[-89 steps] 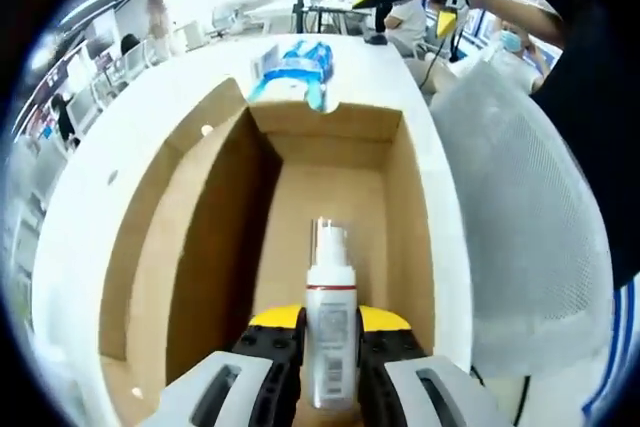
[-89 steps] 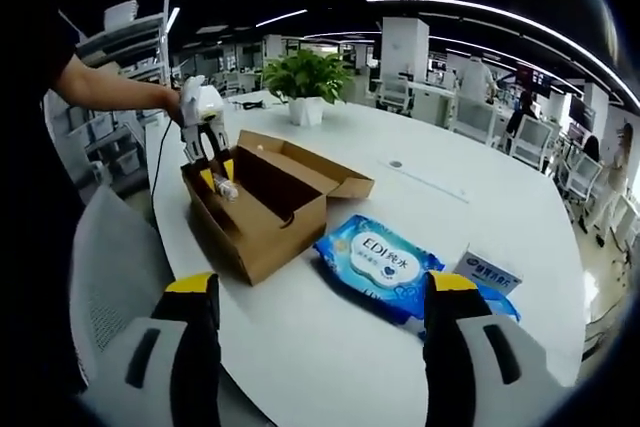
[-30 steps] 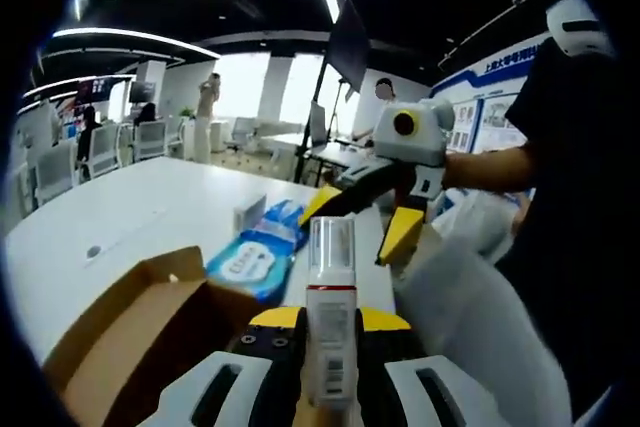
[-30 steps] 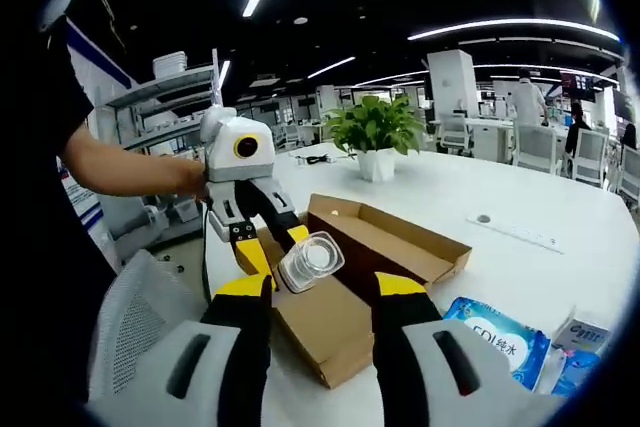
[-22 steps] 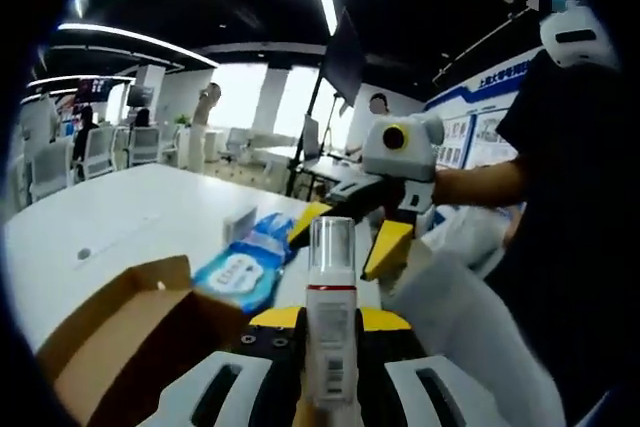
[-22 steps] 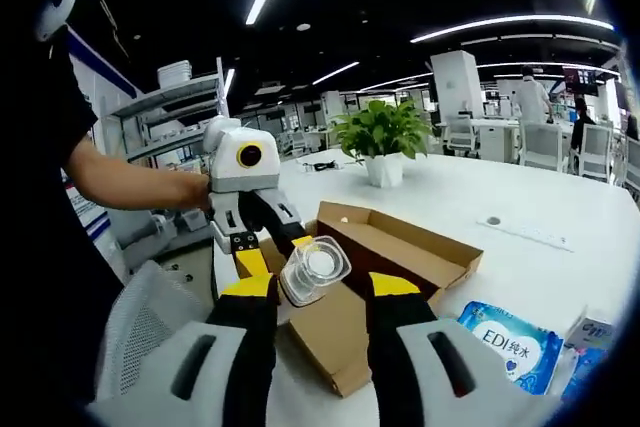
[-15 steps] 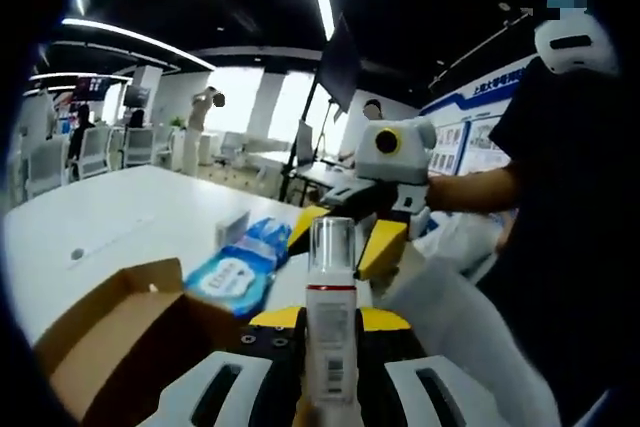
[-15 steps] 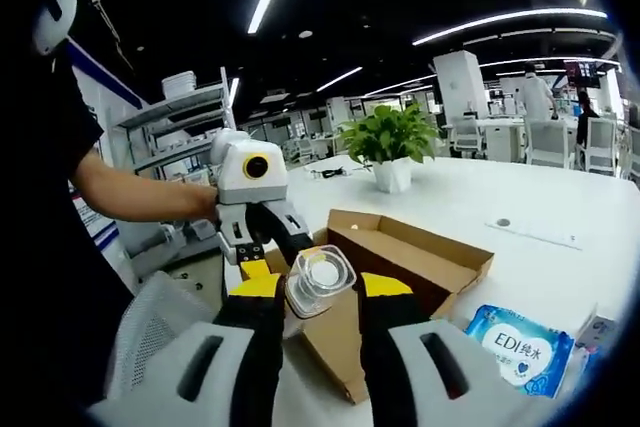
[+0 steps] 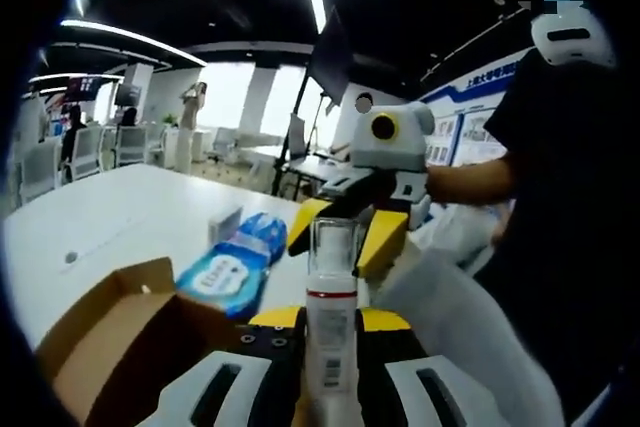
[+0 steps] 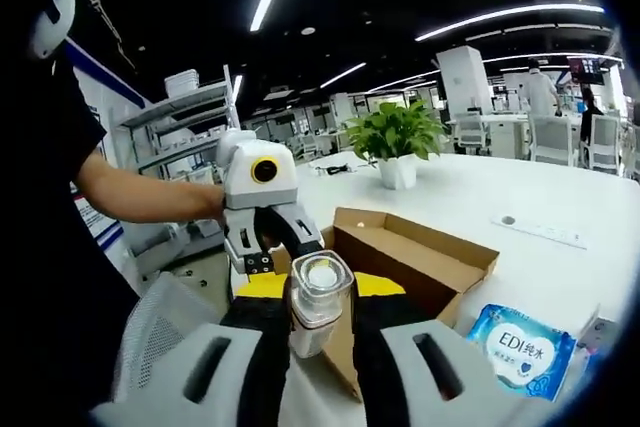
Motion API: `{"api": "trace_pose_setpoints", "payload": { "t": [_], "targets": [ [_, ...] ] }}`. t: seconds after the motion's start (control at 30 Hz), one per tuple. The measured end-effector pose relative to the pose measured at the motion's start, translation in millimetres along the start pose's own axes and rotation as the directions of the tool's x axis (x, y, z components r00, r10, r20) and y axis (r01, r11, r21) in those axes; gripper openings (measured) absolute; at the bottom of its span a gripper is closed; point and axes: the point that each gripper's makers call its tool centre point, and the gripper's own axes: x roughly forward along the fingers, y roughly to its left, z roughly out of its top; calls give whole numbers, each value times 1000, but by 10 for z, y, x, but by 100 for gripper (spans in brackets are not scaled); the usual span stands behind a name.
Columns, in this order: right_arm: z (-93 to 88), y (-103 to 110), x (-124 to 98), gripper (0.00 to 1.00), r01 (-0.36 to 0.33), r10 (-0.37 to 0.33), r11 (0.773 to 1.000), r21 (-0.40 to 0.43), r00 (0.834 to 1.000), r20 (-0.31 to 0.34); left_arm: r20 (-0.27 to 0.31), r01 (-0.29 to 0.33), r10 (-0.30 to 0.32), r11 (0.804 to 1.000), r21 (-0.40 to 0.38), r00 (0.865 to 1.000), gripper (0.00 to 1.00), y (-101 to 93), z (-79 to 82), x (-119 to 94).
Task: Operate the shoe box by opening the lid, removing the specified soft item, and placing it in the target area until the item is outside and the box remains undamaged.
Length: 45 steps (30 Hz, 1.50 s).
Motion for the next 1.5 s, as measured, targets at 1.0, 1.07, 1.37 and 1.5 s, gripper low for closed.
{"api": "trace_pose_setpoints", "payload": {
  "t": [1.0, 1.07, 1.37, 1.5],
  "targets": [
    [146, -278, -142, 18, -1, 0, 994, -110, 1000, -8, -43, -152, 155, 985, 78, 987, 42, 175, 110, -116],
    [155, -341, -161, 18, 8, -9, 992, -124, 1000, -9, -41, -164, 167, 983, 78, 985, 43, 188, 112, -159],
    [221, -639, -254, 18, 36, -36, 987, -157, 999, 4, -43, -230, 233, 972, 54, 972, 57, 289, 83, -360],
    [222, -765, -267, 18, 39, -39, 984, -175, 999, 3, -51, -249, 251, 968, 42, 967, 59, 336, 42, -478]
  ]
}}
